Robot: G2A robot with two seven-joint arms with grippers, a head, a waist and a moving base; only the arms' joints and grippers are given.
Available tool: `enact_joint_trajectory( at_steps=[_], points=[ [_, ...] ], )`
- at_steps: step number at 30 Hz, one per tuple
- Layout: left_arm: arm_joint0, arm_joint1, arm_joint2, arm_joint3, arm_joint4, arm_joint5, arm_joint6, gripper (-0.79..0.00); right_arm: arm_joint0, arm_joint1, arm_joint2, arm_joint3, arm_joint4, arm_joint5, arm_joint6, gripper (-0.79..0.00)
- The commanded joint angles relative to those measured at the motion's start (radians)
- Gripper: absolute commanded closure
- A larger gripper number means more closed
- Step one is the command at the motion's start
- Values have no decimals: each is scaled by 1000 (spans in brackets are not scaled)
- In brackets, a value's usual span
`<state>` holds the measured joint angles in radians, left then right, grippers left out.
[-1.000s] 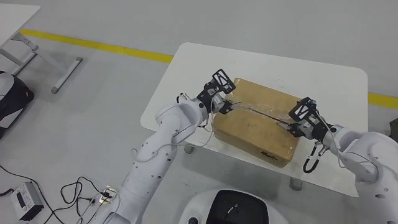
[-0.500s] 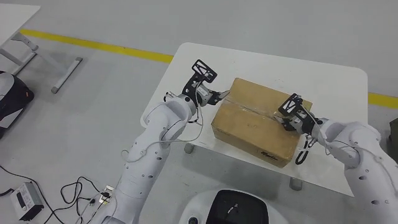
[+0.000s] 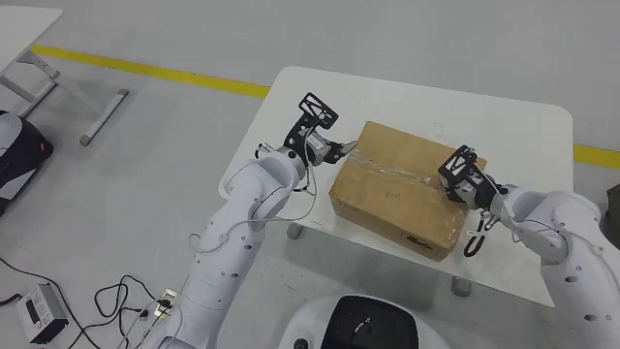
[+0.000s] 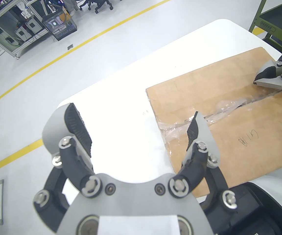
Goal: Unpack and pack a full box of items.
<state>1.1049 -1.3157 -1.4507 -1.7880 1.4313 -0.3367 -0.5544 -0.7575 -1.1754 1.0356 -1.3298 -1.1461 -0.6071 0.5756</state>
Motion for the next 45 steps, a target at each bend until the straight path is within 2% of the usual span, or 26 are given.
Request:
enact_joint_trajectory(
  at_steps=[1, 13, 14, 15, 16, 18, 20, 21, 28, 33, 38, 45],
  points=[
    [0, 0, 0, 0, 0, 0, 0, -785, -7, 4, 14, -10, -1, 2, 2, 0],
    [0, 0, 0, 0, 0, 0, 0, -785, -56, 31, 114, -115, 35, -18, 25, 0],
    [0, 0, 0, 0, 0, 0, 0, -785, -58, 33, 119, -120, 38, -21, 28, -55],
    [0, 0, 0, 0, 0, 0, 0, -785, -60, 34, 121, -123, 43, -29, 29, -277],
    [0, 0, 0, 0, 0, 0, 0, -785, -59, 35, 123, -124, 45, -38, 28, -372],
    [0, 0, 0, 0, 0, 0, 0, -785, -55, 34, 115, -130, 54, -54, 25, -493],
    [0, 0, 0, 0, 0, 0, 0, -785, -46, 32, 95, -133, 66, -77, 24, -502],
    [0, 0, 0, 0, 0, 0, 0, -785, -39, 30, 82, -133, 63, -83, 26, -533],
    [2, 0, -1, 0, 0, 2, 3, -785, 31, 3, -30, -64, 61, -92, 9, -496],
    [25, 4, -20, -6, 8, 38, 27, -785, 96, -25, -117, 26, 49, -88, -15, -449],
    [35, 9, -35, -10, 7, 43, 27, -785, 155, -54, -187, 107, 34, -78, -45, -372],
    [43, 14, -41, -14, 3, 53, 24, -785, 210, -86, -252, 191, 25, -80, -69, -348]
  ],
)
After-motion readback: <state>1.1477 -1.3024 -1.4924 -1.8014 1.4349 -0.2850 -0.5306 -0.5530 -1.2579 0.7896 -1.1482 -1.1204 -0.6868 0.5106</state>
